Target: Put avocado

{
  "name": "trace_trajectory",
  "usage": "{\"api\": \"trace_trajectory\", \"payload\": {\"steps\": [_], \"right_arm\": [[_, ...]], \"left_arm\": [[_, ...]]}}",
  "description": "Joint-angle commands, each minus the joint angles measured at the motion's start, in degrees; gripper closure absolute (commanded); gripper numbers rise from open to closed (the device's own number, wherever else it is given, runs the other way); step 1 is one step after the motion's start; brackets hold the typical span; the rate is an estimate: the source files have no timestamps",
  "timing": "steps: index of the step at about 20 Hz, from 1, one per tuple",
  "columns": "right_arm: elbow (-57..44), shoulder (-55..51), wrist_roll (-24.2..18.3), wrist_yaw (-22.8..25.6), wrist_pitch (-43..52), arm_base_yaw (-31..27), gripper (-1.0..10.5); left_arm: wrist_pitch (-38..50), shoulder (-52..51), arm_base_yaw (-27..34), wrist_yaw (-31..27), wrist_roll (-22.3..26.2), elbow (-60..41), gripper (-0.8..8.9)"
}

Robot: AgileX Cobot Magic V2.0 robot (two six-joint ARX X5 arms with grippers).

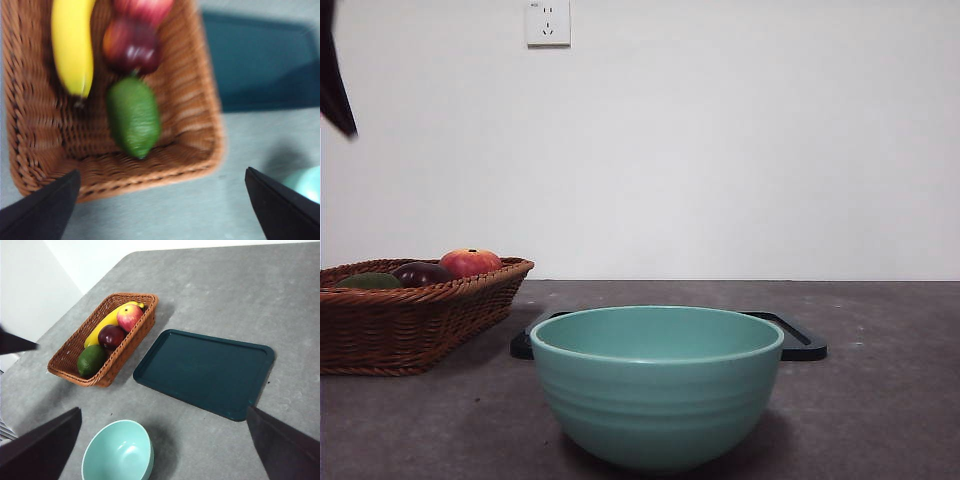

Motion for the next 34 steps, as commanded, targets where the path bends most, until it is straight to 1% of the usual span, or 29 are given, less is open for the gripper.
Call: {"api": "trace_trajectory", "payload": {"steps": [1, 3, 5, 6, 7, 10, 14, 20, 21, 22, 24, 25, 27, 29, 34], "right_arm": [[1.1, 0.3, 0.1, -0.2, 0.0, 0.2, 3.8], [1.1, 0.3, 0.5, -0.2, 0.0, 0.2, 3.8], [1.1, 0.3, 0.8, -0.2, 0.0, 0.2, 3.8], [1.1, 0.3, 0.8, -0.2, -0.2, 0.2, 3.8], [1.1, 0.3, 0.8, -0.2, -0.4, 0.2, 3.8], [1.1, 0.2, 2.0, -0.3, -0.5, 0.2, 3.8], [1.1, 0.2, 2.5, -0.3, -0.7, 0.2, 3.8], [1.1, 0.2, 2.5, -0.3, -0.7, 0.2, 3.8], [1.1, 0.2, 2.5, -0.3, -0.7, 0.2, 3.8], [1.1, 0.2, 2.5, -0.3, -0.7, 0.2, 3.8], [1.1, 0.2, 2.5, -0.3, -0.7, 0.2, 3.8], [1.1, 0.2, 2.5, -0.2, -0.7, 0.2, 3.8], [1.1, 0.2, 2.5, -0.3, -0.7, 0.2, 3.8], [1.1, 0.2, 2.5, -0.3, -0.7, 0.2, 3.8], [1.1, 0.2, 2.2, -0.2, -0.7, 0.2, 3.8]], "left_arm": [[0.4, 7.1, -1.1, -1.3, -0.2, 2.8, 2.84], [0.5, 13.3, -2.7, -2.8, -0.3, 5.3, 2.88], [0.5, 18.7, -4.5, -7.6, -1.4, 8.2, 2.91], [0.5, 21.2, -5.2, -9.3, -1.5, 9.6, 2.91], [0.5, 23.5, -5.8, -9.9, -1.8, 10.9, 2.91], [-0.2, 29.4, -7.0, -9.9, -4.0, 13.6, 2.92], [2.1, 34.2, -8.1, -9.9, -6.0, 13.7, 2.92], [3.2, 39.0, -8.3, -9.9, -6.3, 13.7, 2.98], [3.5, 39.3, -8.3, -9.9, -6.3, 13.7, 3.32], [3.8, 39.4, -8.3, -9.9, -6.3, 13.7, 3.88], [4.1, 39.4, -8.3, -9.9, -6.3, 13.7, 5.74], [4.0, 39.4, -8.3, -9.9, -6.3, 13.7, 6.45], [3.7, 39.4, -8.3, -9.8, -6.3, 13.9, 6.58], [1.4, 39.3, -8.3, -9.8, -6.2, 15.4, 6.58], [-9.0, 36.3, -9.3, -9.8, -5.6, 21.3, 6.59]]}}
